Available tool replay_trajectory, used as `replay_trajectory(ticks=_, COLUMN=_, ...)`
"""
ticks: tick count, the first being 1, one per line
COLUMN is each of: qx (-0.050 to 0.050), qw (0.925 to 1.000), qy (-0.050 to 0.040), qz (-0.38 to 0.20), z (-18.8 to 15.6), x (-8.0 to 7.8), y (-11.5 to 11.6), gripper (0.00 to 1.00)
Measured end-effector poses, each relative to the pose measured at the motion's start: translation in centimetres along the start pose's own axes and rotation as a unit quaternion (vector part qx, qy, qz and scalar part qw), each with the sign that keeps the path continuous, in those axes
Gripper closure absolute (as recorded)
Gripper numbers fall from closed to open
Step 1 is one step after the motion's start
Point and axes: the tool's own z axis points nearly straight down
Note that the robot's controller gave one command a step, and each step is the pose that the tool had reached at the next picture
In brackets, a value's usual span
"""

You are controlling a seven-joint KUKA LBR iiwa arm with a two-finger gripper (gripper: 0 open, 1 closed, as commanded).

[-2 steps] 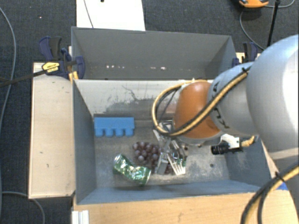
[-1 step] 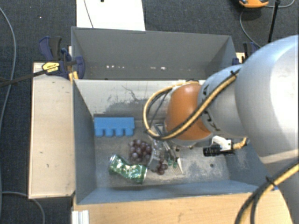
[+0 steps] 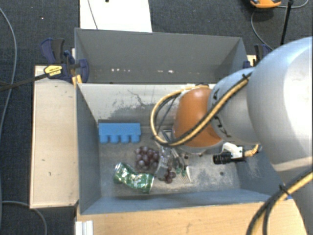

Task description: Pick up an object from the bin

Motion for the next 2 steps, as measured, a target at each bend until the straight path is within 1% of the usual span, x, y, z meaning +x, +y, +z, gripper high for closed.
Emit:
replay_trajectory(ticks=1, qx=0.000, qw=1.0000, qy=0.0004, qz=0.000, z=-0.4, x=0.1, y=0.0, gripper=1.00)
replay_trajectory(ticks=2, qx=0.001, qw=1.0000, qy=0.0021, qz=-0.002, z=-1.9, x=0.2, y=-0.1, gripper=1.00)
